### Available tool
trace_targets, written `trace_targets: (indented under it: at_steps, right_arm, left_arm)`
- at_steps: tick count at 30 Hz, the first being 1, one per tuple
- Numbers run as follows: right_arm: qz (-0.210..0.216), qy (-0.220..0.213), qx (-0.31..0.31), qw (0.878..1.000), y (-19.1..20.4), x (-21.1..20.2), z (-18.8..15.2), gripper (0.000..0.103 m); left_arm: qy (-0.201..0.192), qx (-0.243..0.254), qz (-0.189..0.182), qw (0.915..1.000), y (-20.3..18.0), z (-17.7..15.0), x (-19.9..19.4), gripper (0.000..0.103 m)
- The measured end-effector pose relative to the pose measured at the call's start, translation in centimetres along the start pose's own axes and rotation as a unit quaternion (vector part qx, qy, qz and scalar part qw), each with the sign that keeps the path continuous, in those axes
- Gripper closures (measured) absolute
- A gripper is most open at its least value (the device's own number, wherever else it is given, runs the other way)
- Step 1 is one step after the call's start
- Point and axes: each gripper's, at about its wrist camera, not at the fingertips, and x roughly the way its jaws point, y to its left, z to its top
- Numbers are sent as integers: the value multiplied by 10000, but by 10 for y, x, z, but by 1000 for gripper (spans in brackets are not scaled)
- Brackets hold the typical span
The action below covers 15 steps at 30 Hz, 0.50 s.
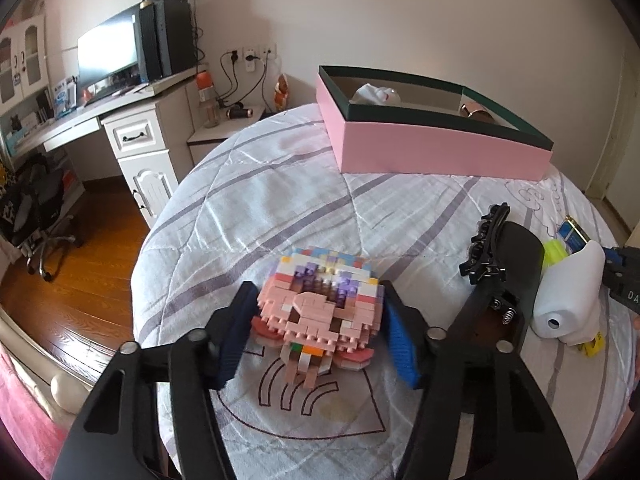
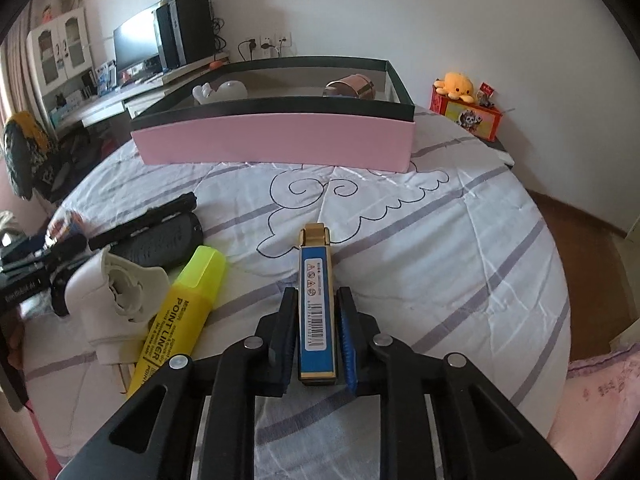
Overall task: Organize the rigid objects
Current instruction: 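Grasp the pink block figure with the left tool while the right tool grasps the small blue box, then lift and carry the block figure and blue box over the pink box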
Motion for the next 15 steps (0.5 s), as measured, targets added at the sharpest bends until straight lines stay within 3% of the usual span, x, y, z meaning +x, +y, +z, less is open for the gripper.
trace_targets:
  at_steps: [15]
  right_arm:
    - [-28,-144,43,9999,-2,-3,-2,88]
  left_arm:
    - [-57,143,-76,9999,-9,2,-14,45]
